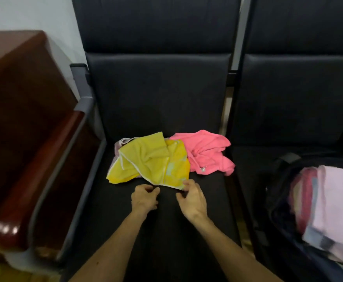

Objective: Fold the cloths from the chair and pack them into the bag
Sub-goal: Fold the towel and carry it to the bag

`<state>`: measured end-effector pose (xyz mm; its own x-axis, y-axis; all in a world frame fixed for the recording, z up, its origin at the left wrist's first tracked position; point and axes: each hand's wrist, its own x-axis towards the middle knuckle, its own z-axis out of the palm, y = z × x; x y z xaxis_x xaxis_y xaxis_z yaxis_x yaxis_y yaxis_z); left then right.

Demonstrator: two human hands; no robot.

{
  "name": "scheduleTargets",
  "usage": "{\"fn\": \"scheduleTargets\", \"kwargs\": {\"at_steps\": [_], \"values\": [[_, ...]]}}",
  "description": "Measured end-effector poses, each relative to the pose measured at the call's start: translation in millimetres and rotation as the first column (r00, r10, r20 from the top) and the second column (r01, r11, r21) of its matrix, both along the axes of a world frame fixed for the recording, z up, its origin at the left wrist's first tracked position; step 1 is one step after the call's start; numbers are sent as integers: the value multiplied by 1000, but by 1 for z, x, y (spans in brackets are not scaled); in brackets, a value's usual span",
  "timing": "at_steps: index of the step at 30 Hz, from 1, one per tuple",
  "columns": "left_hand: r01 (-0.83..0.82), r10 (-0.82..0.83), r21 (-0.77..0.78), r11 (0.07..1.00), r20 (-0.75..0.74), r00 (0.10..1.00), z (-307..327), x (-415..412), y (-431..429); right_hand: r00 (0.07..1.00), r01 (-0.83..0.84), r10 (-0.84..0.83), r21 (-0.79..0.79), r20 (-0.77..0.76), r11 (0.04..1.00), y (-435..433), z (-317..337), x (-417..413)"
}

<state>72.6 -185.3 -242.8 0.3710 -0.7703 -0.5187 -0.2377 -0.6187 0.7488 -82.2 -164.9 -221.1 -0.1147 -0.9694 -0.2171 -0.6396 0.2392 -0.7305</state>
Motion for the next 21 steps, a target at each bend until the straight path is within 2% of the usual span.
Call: {"fn": "scheduleTargets", "kwargs": {"at_steps": [3,5,11,13,17,21], "values": [[-188,185,8,982,-237,954,-10,-3,-16,994,93,-86,115,-61,989,-22,-15,13],[-233,226,23,972,-350,909,-14,-6,-23,985,117,-99,125,-139,985,-32,-26,12],[-165,142,-37,986,-348,927,-23,-3,-18,970,67,-68,-11,-233,998,-25,-45,8],[-147,122,-42,988,-359,925,-17,0,-12,982,77,-73,19,-175,997,-23,-42,6],[-54,53,9,999,-395,917,-5,3,13,987,131,-144,158,76,979,-6,-28,-2],[12,-37,-77,997,-340,940,26,0,56,974,171,-193,175,119,970,40,1,-8]]}}
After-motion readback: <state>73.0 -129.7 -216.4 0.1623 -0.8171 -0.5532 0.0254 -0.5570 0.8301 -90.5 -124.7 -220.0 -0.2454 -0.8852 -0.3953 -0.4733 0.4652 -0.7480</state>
